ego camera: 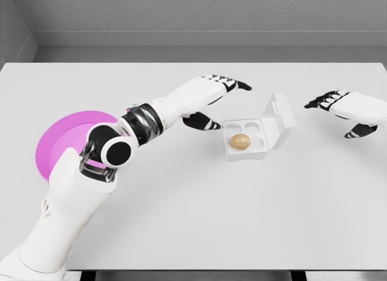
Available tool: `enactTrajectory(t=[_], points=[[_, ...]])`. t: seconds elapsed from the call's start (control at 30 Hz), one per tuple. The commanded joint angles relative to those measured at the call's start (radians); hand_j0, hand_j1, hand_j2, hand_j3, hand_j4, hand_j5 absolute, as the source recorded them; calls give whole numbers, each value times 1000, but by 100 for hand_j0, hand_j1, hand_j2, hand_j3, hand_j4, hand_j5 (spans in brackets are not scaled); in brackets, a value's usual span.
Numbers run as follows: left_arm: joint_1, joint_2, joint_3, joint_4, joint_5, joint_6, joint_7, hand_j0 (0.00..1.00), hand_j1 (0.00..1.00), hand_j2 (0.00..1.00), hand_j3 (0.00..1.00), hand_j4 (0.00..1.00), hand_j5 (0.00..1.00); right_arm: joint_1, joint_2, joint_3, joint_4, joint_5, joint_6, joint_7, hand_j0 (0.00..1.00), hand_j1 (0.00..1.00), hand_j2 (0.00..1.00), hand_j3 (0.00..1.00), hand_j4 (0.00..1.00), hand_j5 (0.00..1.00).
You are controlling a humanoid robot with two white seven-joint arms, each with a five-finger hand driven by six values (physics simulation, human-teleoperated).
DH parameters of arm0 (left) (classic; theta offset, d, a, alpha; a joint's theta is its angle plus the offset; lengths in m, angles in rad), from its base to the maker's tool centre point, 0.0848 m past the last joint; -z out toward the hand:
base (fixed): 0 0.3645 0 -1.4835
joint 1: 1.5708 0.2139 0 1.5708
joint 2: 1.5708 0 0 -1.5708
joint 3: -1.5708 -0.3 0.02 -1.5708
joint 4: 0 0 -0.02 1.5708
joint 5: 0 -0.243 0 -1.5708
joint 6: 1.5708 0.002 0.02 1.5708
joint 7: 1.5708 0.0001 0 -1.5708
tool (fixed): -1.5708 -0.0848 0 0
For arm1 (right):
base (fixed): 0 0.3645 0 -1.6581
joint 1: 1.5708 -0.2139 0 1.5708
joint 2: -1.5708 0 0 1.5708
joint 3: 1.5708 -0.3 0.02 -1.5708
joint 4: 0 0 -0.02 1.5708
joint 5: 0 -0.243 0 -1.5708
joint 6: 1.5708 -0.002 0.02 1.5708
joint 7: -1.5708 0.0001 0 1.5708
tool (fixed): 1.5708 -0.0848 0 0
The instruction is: Pack egg into the box and close the box lid
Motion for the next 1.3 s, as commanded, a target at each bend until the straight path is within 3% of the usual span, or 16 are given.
enactTrajectory(t=[0.0,0.07,0.17,0.23,0.3,0.33,0.4,0.47,0.77,1.1,1.27], points=[[2,43,128,-19,8,-12,1,100,100,100,100,100,100,0,7,2,-13,-6,2,0,100,100,100,100,100,100],[21,62,246,-19,34,-93,1,100,100,100,100,100,100,3,10,2,-31,-4,2,0,100,100,100,100,100,100],[34,178,404,-19,318,-318,1,100,100,100,100,100,100,9,10,2,-47,-6,2,0,100,100,100,100,100,100],[81,207,515,-19,438,-423,1,100,100,100,100,100,100,17,8,2,-56,-6,2,0,100,100,100,100,100,100],[155,201,636,-19,485,-461,1,100,100,100,100,100,100,17,8,2,-57,-6,2,0,100,100,100,100,100,100],[175,201,657,-19,536,-478,1,100,100,100,100,100,100,17,8,2,-57,-7,2,0,100,100,100,100,100,100],[264,194,723,-10,550,-513,1,100,100,100,100,100,100,17,8,2,-65,-10,2,-2,100,100,100,100,100,100],[278,144,765,22,548,-625,1,100,100,100,100,100,100,28,7,-2,-94,-10,2,-2,100,100,100,100,100,100],[314,161,766,70,533,-632,1,100,100,100,100,100,100,29,5,-3,-133,-15,2,-9,100,100,100,100,100,100],[322,161,766,70,530,-632,1,100,100,100,100,100,100,77,7,-6,-380,-18,2,-13,100,100,100,100,100,100],[322,163,763,70,530,-632,1,100,100,100,100,100,100,80,-1,-17,-416,-18,2,-13,100,100,100,100,100,100]])
